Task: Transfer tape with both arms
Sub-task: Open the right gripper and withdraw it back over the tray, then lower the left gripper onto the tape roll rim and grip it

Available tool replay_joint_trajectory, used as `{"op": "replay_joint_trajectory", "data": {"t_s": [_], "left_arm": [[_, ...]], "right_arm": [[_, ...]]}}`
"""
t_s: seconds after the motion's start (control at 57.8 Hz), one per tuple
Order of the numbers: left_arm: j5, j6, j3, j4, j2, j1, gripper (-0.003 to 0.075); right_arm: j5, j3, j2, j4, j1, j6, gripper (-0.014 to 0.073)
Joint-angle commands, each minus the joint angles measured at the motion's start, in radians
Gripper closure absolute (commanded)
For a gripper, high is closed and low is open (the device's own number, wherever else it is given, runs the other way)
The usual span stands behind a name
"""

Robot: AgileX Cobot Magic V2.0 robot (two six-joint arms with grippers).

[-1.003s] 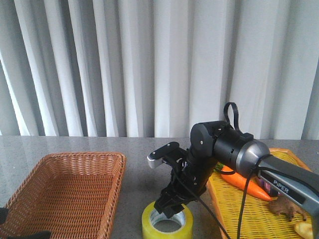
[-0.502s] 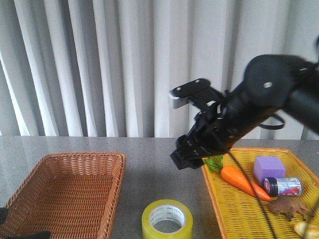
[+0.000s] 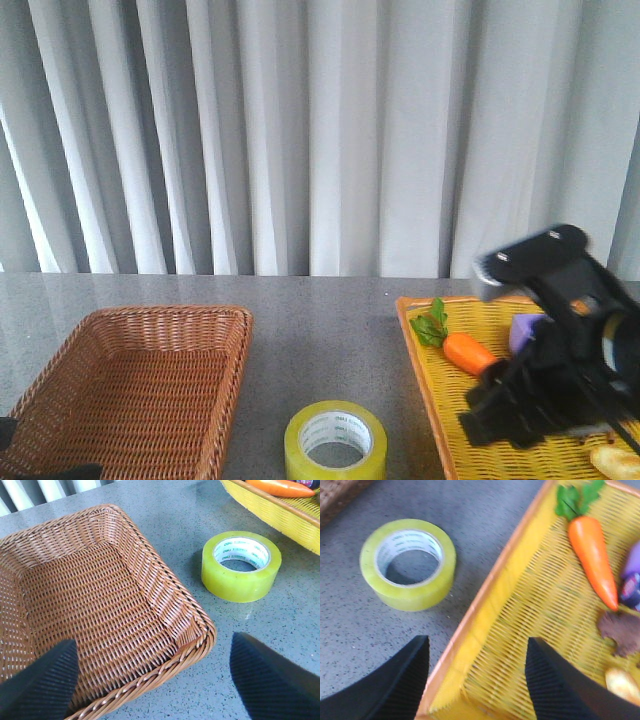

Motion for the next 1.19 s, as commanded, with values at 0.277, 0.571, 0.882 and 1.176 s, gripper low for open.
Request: {"op": "replay_joint_trajectory", "data": {"t_s": [0.277, 0.571, 0.882, 1.176], "left_arm": [[-0.094, -0.005, -0.036, -0.008, -0.002, -0.007, 0.0132], [-0.044, 0.023, -0.102, -0.012, 0.062, -0.008, 0.0132], [0.015, 0.262, -0.305, -0.172, 0.295, -0.025, 0.0132], [0.068, 0.288, -0.539, -0.156, 0.575, -0.170, 0.0134]], "right_arm": [[-0.087, 0.232, -0.226, 0.126, -0.203, -0.038, 0.0180], [-0.082, 0.381, -0.387, 0.239, -0.284, -0.128, 0.0180], [-0.028, 0.394, -0.464, 0.236, -0.284, -0.137, 0.0180], [-0.028, 0.394, -0.464, 0.236, -0.284, -0.137, 0.0180]]}}
